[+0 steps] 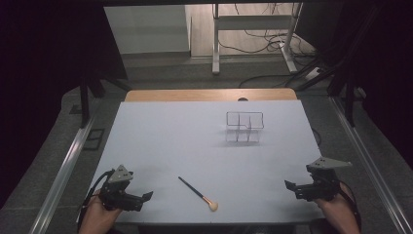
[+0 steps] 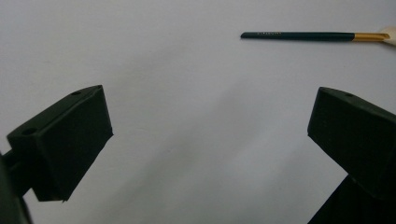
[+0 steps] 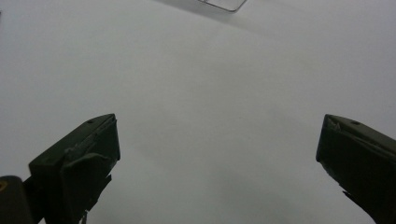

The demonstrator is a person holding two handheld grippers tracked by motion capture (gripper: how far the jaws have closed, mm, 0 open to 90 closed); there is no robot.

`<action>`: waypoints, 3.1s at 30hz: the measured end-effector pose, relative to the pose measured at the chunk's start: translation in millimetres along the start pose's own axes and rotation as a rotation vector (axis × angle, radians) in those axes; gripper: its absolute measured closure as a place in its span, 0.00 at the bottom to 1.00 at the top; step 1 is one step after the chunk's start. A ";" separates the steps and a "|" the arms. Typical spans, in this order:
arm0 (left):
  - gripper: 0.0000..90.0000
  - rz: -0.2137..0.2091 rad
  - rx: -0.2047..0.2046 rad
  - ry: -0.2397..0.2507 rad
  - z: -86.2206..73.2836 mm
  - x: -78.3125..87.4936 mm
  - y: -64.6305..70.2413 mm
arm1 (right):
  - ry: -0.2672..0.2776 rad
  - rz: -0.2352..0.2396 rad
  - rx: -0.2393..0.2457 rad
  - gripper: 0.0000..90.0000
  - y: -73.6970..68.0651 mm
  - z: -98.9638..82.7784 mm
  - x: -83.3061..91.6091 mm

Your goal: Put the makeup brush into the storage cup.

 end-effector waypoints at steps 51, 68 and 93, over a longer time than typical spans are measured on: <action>0.02 -0.036 -0.088 -0.078 46.8 -18.4 4.5 | -0.010 0.016 0.011 0.00 -0.6 0.0 -2.9; 0.00 -0.060 -0.147 -0.130 65.4 -30.5 16.0 | -0.019 0.012 0.004 0.00 -0.1 -0.5 -4.1; 0.00 -0.111 -0.228 -0.168 99.6 -55.7 46.9 | -0.030 0.012 0.004 0.01 0.3 -1.1 -5.0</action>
Point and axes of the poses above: each handheld gripper's, and its own axes: x roughly backward along the jaws, z roughly out of its top, y roughly to its right, the point moved 7 cm from there along -x, roughly forward along the jaws, and after that the axes turned 9 degrees about -y, right-handed, at the moved point
